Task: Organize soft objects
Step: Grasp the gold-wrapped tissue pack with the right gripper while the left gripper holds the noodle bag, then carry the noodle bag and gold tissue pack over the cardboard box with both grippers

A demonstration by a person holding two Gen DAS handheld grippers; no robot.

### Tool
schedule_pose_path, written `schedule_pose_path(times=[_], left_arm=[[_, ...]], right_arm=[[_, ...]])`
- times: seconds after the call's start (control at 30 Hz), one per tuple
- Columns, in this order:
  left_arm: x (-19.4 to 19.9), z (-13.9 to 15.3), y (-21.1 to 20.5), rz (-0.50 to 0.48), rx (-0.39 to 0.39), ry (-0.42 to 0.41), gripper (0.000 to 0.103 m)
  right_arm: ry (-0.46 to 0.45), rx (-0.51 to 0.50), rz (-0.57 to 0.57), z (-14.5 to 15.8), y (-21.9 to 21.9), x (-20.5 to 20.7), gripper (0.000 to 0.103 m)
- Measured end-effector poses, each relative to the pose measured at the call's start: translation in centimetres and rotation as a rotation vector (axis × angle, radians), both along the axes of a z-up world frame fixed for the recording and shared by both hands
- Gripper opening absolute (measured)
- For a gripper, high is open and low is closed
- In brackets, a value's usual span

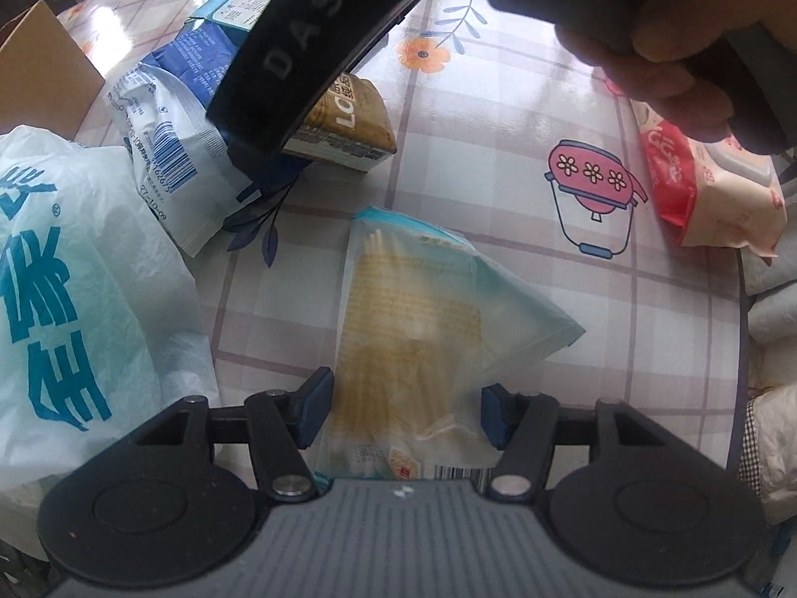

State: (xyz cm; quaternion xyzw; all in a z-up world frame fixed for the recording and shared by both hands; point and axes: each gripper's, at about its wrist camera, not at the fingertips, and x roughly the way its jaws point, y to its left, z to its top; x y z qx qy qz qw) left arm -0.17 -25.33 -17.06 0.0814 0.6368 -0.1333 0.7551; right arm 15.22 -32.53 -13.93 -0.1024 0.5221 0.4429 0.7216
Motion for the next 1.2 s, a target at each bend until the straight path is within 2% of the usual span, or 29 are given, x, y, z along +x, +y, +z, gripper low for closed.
schedule_pose_path(times=[0.2,0.47,0.67,0.9,1.07,1.2], left_arm=[[0.1,0.3,-1.0,-0.013,0.015,-0.006,0.061],[0.1,1.2,-1.0,-0.024,-0.009,-0.016,0.053],[0.2,2.1,-0.7,-0.039,-0.055,-0.018,0.049],[0.2,5.6,0.0,-0.080,-0.157,-0.032,0.048],[0.6,9.9,2.0,-0.095,-0.247,-0.054,0.048],[1.4,14.2,5.3,-0.069,-0.306,-0.084,0.048]], right_arm=[[0.048,0.056,-0.151,0.3,-3.0,0.0,0.070],[0.185,0.265,-0.590,1.2,-11.6,-2.6,0.070],[0.217,0.365,-0.846,2.5,-16.4,-7.1,0.070],[0.205,0.447,-1.006,5.2,-17.8,-11.0,0.070],[0.156,0.532,-1.084,8.6,-17.2,-12.4,0.070],[0.105,0.575,-1.098,12.2,-15.4,-12.5,0.070]])
